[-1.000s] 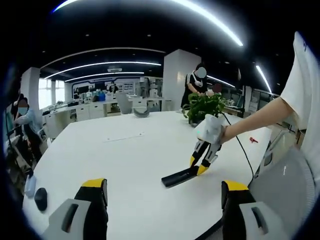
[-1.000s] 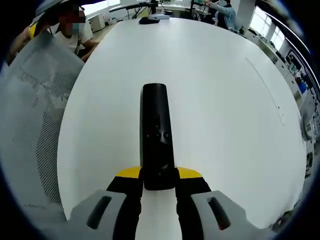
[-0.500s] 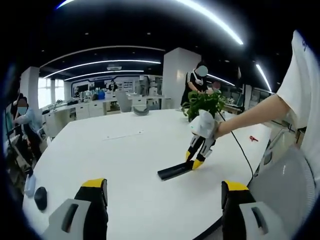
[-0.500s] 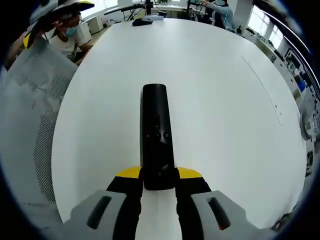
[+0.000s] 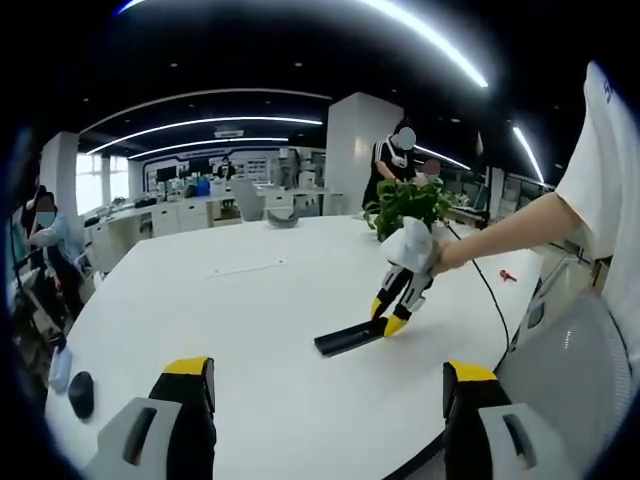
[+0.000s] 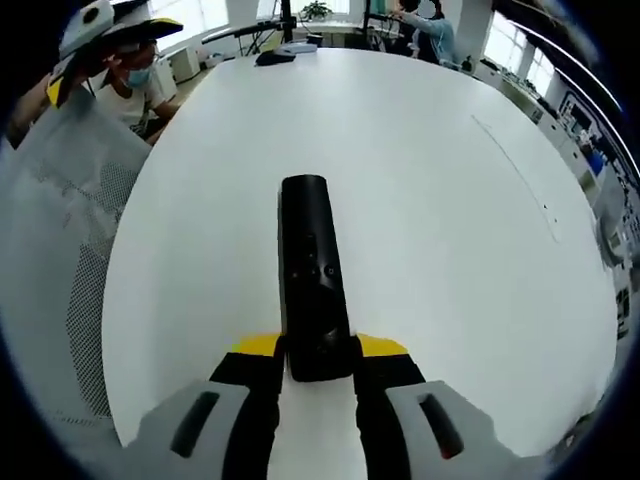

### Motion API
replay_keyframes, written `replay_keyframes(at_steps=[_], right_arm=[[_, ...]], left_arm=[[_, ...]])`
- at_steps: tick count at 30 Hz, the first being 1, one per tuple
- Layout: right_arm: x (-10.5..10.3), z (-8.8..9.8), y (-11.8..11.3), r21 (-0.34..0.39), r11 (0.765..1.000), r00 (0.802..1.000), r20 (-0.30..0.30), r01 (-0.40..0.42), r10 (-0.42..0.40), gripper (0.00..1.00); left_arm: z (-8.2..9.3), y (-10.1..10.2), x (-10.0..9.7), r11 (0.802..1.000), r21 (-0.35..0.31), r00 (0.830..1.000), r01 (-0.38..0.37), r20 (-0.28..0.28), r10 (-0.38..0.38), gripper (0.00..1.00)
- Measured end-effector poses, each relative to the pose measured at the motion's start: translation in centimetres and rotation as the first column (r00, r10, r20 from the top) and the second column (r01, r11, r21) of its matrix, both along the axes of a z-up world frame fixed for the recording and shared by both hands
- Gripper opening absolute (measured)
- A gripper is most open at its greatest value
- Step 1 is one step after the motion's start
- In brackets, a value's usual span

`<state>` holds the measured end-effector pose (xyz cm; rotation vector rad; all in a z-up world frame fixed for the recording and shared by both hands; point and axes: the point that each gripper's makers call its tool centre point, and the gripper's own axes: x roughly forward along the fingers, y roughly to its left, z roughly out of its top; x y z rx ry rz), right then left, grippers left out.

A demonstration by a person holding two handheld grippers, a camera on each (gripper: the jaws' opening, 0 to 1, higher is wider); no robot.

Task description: Press the specified remote control buttons in sequence, fully releasing each button before pressing the next.

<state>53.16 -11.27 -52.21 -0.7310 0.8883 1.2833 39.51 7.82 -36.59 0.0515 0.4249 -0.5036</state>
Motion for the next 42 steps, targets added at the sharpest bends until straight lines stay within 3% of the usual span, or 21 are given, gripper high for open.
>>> replay_keyframes(at_steps=[4,7,11,21,25,26,31,32,35,42], right_arm=[[-0.2,1.2,0.3,0.075,0.995,0.998,0.014,0.066,-0.067,0.36],[-0.3,2.5,0.4,0.152,0.977,0.989,0.012,0.147,-0.150,0.44],[-0.5,3.3,-0.2,0.185,0.964,0.979,0.034,0.193,-0.202,0.54],[-1.9,6.7,-1.0,0.318,0.886,0.926,0.057,0.339,-0.374,0.80],[-2.7,9.0,-1.4,0.390,0.829,0.891,0.045,0.402,-0.453,0.91],[-2.8,9.1,-1.5,0.393,0.825,0.888,0.044,0.405,-0.457,0.93],[-3.3,11.2,-2.0,0.426,0.797,0.867,0.054,0.429,-0.495,0.99],[-3.5,12.0,-2.1,0.447,0.778,0.858,0.042,0.443,-0.513,1.00],[-4.0,13.1,-2.4,0.475,0.750,0.839,0.043,0.460,-0.542,1.00],[-5.8,14.6,-3.4,0.500,0.721,0.813,0.056,0.480,-0.580,1.00]], left_arm=[[0.1,0.1,0.0,1.000,-0.003,1.000,-0.008,0.006,0.008,0.99],[0.2,0.1,0.0,1.000,-0.010,1.000,-0.007,0.009,0.007,0.99],[0.2,0.0,0.0,1.000,-0.004,1.000,0.000,0.010,0.000,0.99],[0.5,-0.2,-0.1,1.000,-0.010,1.000,0.007,0.020,-0.007,0.99],[0.7,-0.6,-0.2,1.000,-0.008,1.000,0.017,0.023,-0.016,0.99],[0.7,-0.6,-0.2,1.000,-0.009,1.000,0.018,0.024,-0.018,1.00],[1.0,-1.0,-0.3,1.000,-0.016,0.999,0.027,0.032,-0.027,1.00],[1.0,-1.2,-0.3,0.999,-0.015,0.999,0.035,0.030,-0.035,1.00],[0.8,-1.5,-0.5,0.999,0.013,0.999,0.046,0.027,-0.047,1.00],[0.7,-2.1,-0.7,0.996,0.039,0.997,0.077,0.027,-0.078,0.99]])
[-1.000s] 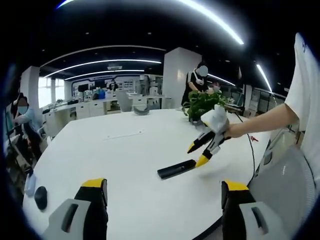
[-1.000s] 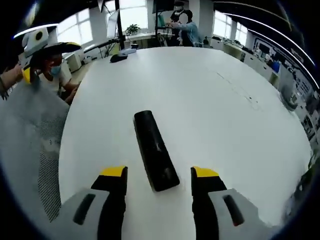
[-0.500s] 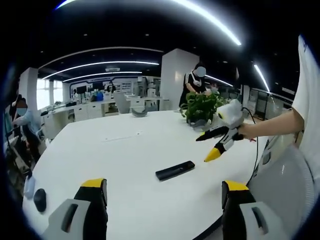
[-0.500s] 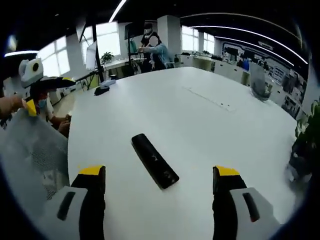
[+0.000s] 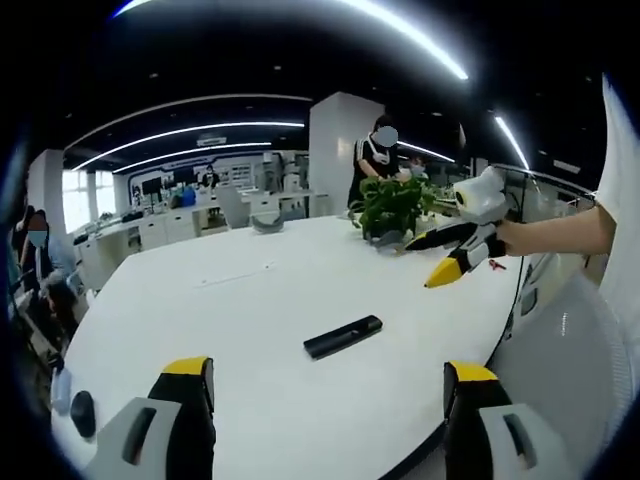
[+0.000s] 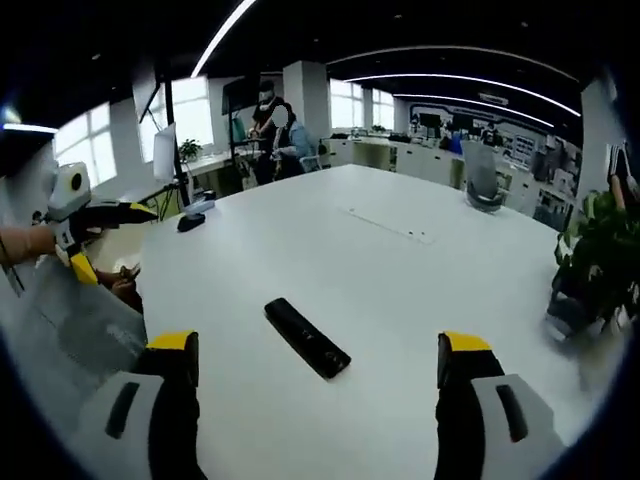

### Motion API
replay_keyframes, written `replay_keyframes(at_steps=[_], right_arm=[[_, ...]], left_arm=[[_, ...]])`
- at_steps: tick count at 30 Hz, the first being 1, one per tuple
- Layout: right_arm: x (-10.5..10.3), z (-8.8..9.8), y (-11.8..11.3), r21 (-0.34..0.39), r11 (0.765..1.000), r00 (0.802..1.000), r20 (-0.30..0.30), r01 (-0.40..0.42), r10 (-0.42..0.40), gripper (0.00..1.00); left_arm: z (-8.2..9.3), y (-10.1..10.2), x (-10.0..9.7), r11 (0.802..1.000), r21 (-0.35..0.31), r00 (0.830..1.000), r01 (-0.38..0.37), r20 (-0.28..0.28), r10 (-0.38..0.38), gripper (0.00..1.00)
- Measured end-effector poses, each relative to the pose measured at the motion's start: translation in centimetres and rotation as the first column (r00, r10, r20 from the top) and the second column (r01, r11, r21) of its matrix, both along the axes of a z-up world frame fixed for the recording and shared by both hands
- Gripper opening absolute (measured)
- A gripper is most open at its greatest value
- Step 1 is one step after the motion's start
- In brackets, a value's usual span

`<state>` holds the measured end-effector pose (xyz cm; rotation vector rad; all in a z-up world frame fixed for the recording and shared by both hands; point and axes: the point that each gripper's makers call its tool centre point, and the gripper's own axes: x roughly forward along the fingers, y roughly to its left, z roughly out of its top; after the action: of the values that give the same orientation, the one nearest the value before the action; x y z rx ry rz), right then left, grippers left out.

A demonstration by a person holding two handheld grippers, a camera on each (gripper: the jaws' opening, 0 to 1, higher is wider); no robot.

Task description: Press the specified remote control buttons in sequence, fully releasing each button before pressing the next.

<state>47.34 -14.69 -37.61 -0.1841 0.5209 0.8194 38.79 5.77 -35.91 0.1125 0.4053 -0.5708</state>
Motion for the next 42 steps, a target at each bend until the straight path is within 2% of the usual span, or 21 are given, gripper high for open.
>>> replay_keyframes(at_steps=[8,15,21,25,31,32,33,34,36,37,40,42], right_arm=[[-2.1,1.3,-2.4,0.039,0.997,0.997,0.019,0.069,-0.070,1.00],[-5.0,2.3,-3.8,0.053,0.990,0.991,0.028,0.127,-0.129,1.00],[-6.5,2.6,-4.8,0.069,0.982,0.984,0.027,0.175,-0.177,1.00],[-7.2,2.2,-5.5,0.074,0.973,0.975,0.036,0.217,-0.220,1.00],[-8.7,0.2,-5.2,0.115,0.965,0.971,0.009,0.236,-0.238,1.00],[-8.8,0.3,-5.4,0.100,0.967,0.971,0.016,0.235,-0.238,1.00],[-8.3,0.9,-5.8,0.091,0.966,0.968,0.055,0.241,-0.246,1.00],[-8.2,1.1,-5.9,0.096,0.965,0.966,0.069,0.244,-0.251,1.00],[-8.0,1.7,-5.9,0.138,0.958,0.962,0.075,0.252,-0.263,1.00],[-8.0,1.7,-5.8,0.136,0.959,0.963,0.073,0.248,-0.260,1.00],[-8.4,1.1,-5.5,0.079,0.974,0.970,0.102,0.212,-0.219,1.00],[-8.4,1.4,-5.0,0.049,0.981,0.972,0.133,0.189,-0.194,1.00]], left_arm=[[-0.2,-0.3,-0.4,0.999,0.032,1.000,0.025,0.002,-0.025,0.99],[0.3,0.1,-0.3,1.000,0.013,1.000,0.010,0.016,-0.010,0.99],[0.5,0.5,-0.1,1.000,0.002,1.000,-0.011,0.025,0.011,0.99],[0.5,0.6,0.0,1.000,0.009,0.999,-0.019,0.029,0.019,0.99],[0.8,1.1,0.2,0.998,-0.018,0.998,-0.053,0.035,0.053,0.99],[0.7,1.2,0.2,0.998,-0.019,0.998,-0.054,0.034,0.055,0.99],[0.5,1.2,0.1,0.998,-0.015,0.998,-0.057,0.025,0.058,0.99],[0.5,1.2,0.1,0.998,-0.012,0.998,-0.058,0.023,0.058,0.99],[0.6,1.2,0.3,0.998,-0.007,0.998,-0.054,0.032,0.055,0.99],[0.6,1.3,0.4,0.998,-0.011,0.998,-0.059,0.033,0.059,0.99],[0.4,1.6,0.3,0.997,-0.020,0.997,-0.079,0.021,0.080,0.99],[0.4,1.9,0.4,0.995,-0.022,0.995,-0.094,0.020,0.095,0.99]])
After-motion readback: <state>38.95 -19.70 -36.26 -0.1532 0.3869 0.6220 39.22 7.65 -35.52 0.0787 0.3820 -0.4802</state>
